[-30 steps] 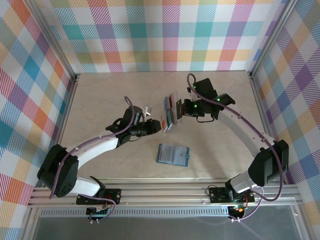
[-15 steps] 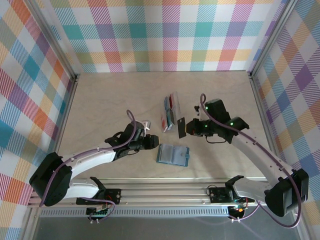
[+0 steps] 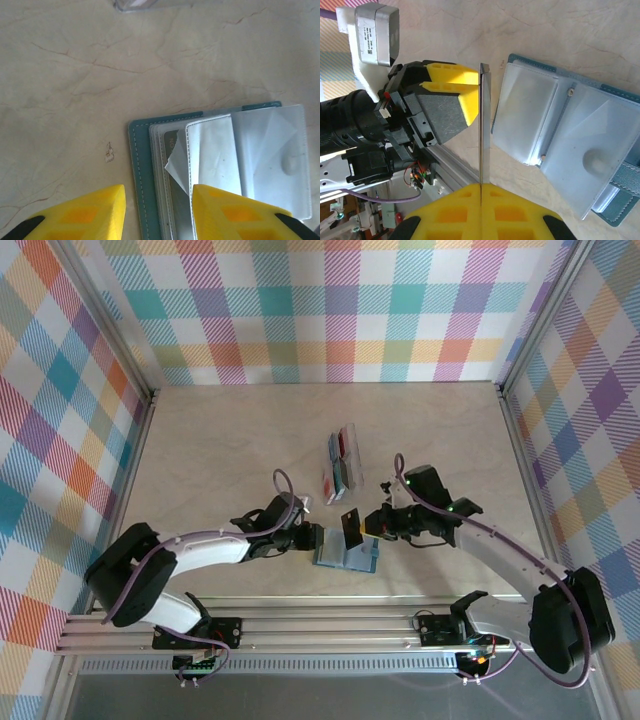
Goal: Put the credit cards into the card holder
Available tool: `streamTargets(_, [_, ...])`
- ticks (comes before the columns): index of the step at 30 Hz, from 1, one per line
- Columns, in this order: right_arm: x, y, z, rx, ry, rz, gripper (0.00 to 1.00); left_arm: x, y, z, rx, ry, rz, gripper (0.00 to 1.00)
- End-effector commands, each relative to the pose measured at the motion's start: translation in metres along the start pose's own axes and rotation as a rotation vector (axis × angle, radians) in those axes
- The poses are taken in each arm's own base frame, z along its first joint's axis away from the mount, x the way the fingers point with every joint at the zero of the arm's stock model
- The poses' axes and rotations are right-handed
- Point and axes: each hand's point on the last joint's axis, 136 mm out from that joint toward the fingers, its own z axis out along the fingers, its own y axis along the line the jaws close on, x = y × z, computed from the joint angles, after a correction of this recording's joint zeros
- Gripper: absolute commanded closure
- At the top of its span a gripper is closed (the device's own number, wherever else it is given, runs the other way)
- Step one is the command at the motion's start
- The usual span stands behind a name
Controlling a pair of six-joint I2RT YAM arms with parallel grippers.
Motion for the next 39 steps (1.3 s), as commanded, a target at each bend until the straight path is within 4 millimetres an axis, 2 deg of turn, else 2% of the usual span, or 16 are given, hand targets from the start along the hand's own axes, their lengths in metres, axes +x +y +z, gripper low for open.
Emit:
streamTargets(1, [0.002,0.000,0.006,-0.038,0.018,-0.001,1.00,-0.011,-0.018,0.007,0.028,-0.025,0.059,0.60])
streamTargets(5, [0.007,-0.010,0.011,-0.017,0.029,0.014,1.00,-0.002,-0.014,0.016,-0.006,-0.008,0.071,0.61])
streamTargets(13, [0.014,-0.029,0.020,0.025,0.053,0.038,1.00,0.008,0.001,0.021,-0.110,-0.007,0.095,0.63])
streamTargets(27, [0.021,-0.046,0.034,0.036,0.094,0.081,1.00,0.029,0.023,0.030,-0.217,0.026,0.104,0.70])
streamTargets(39, [0.028,-0.054,0.034,0.063,0.112,0.106,1.00,0.033,0.026,0.028,-0.222,0.024,0.100,0.71])
